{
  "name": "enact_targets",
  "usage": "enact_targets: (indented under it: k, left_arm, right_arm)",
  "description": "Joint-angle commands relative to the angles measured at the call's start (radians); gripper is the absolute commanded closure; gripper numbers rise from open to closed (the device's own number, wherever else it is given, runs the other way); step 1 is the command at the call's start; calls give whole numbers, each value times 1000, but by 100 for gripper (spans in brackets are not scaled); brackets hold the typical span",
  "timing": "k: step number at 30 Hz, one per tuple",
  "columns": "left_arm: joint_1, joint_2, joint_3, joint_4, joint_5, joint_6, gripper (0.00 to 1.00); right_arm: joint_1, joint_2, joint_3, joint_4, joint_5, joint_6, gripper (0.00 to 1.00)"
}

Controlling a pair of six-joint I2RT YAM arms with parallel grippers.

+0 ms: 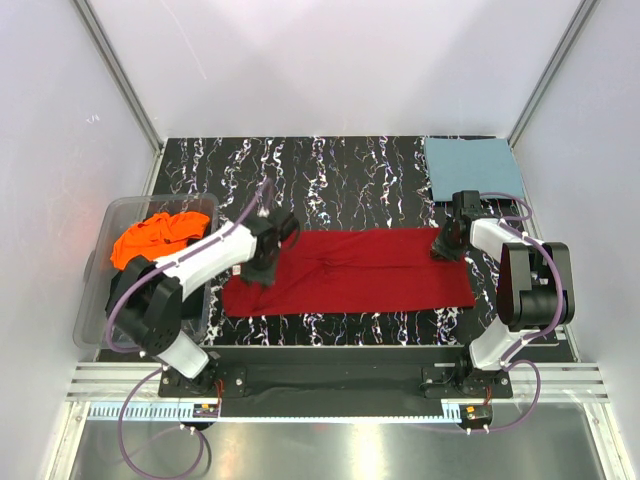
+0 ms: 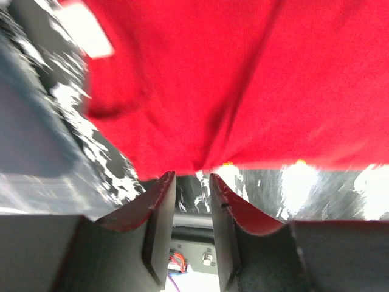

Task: Fold and stack the t-shirts
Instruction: Fold the tshirt

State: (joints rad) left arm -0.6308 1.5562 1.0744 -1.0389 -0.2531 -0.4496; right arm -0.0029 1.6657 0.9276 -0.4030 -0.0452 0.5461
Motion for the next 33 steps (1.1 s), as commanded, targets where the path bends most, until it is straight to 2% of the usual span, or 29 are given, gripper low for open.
enact_targets:
  k: [1,6,9,11,16,23,26,33]
  left_arm:
    - [86,33,169,-4,-104,66,64]
    - [193,129,341,22,-109,138,62]
    - [244,224,427,22,-133,155,67]
    - [279,267,504,22,-76,157,70]
    - [289,375,605,27,-28,186,73]
    - [290,476,588,54,3,164,77]
    - [290,525,584,68,-32,152,77]
    - [292,622,640,73,-51,134,77]
  right_arm:
    - [-3,-11,24,1,10,-14,81]
    - [-3,6,17,0,39,-20,80]
    - [-3,22,17,6,38,-17,80]
    - [-6,32,20,6,38,-18,80]
    - [-45,28,16,6,41,-28,80]
    - [-72,57,10,12,27,-31,80]
    - [-88,58,4,9,39,-35,80]
    - [-186,57,-12,7,33,-55,81]
